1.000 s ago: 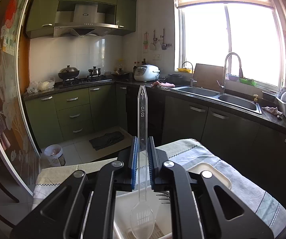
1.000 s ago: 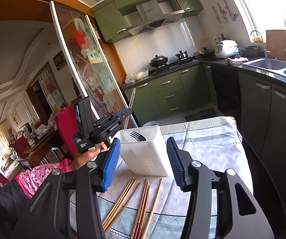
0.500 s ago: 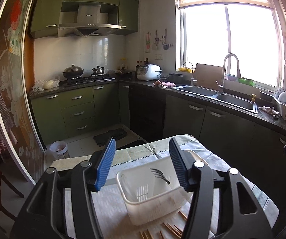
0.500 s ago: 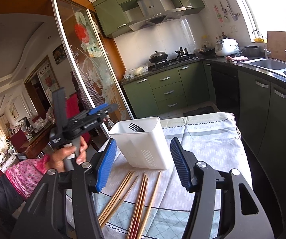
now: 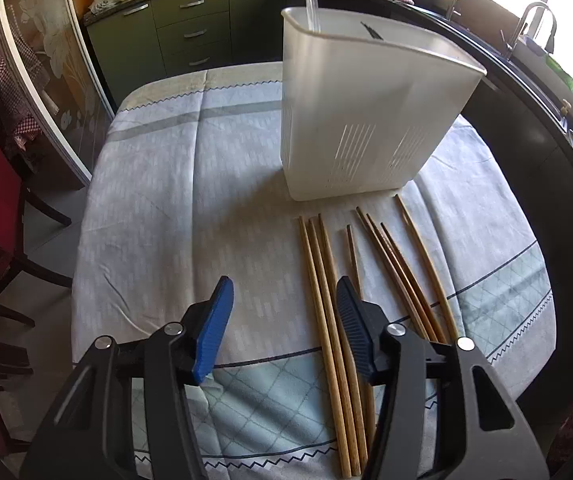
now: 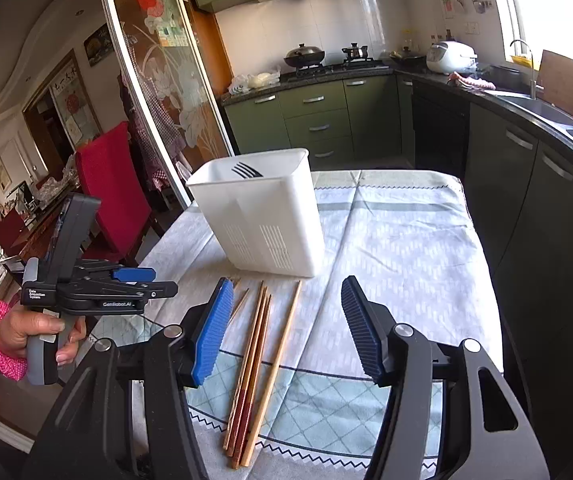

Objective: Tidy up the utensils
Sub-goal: 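Grasp one wooden chopstick with the left tool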

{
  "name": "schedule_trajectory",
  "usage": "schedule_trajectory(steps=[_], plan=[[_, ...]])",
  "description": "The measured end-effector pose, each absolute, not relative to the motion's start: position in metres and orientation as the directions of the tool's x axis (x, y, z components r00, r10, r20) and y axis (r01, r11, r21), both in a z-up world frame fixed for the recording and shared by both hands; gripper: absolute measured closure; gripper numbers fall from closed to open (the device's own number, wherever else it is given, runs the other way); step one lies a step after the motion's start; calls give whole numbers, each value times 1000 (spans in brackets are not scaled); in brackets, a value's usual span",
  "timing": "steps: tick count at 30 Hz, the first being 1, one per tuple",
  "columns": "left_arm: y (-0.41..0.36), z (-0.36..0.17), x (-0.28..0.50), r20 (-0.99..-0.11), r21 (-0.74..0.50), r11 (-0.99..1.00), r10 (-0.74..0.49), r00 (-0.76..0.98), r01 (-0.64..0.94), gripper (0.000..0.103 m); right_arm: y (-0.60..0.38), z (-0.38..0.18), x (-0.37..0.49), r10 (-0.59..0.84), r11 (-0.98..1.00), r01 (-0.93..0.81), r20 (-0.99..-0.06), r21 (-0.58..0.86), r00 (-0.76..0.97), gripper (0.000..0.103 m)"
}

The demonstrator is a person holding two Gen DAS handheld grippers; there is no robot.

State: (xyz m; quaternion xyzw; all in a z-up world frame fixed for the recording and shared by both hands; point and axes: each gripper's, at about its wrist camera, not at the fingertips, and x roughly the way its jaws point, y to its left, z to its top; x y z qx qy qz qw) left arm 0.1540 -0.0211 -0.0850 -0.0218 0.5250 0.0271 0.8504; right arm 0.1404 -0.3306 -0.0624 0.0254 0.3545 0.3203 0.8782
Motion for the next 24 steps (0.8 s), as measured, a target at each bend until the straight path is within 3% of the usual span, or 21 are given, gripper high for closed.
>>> schedule_trajectory(steps=[6,19,22,24], plan=[[-26,-120,174,-944,-2,996,27,330,-89,65,-326,-84,142,568,795,-542,-650,273,505,47],[-29,-139,184,-965,-8,996,15,261,-86,69,-324,-92,148,568,791,-539,-674,289,473,47],[-36,-140,184,-967,8,997,27,254,-74,81,-312,-96,151,546,794,-549,-703,260,456,47],[-38,-140,184,-969,-2,997,16,246,-72,95,-302,-100,155,525,793,-562,-732,235,435,47]])
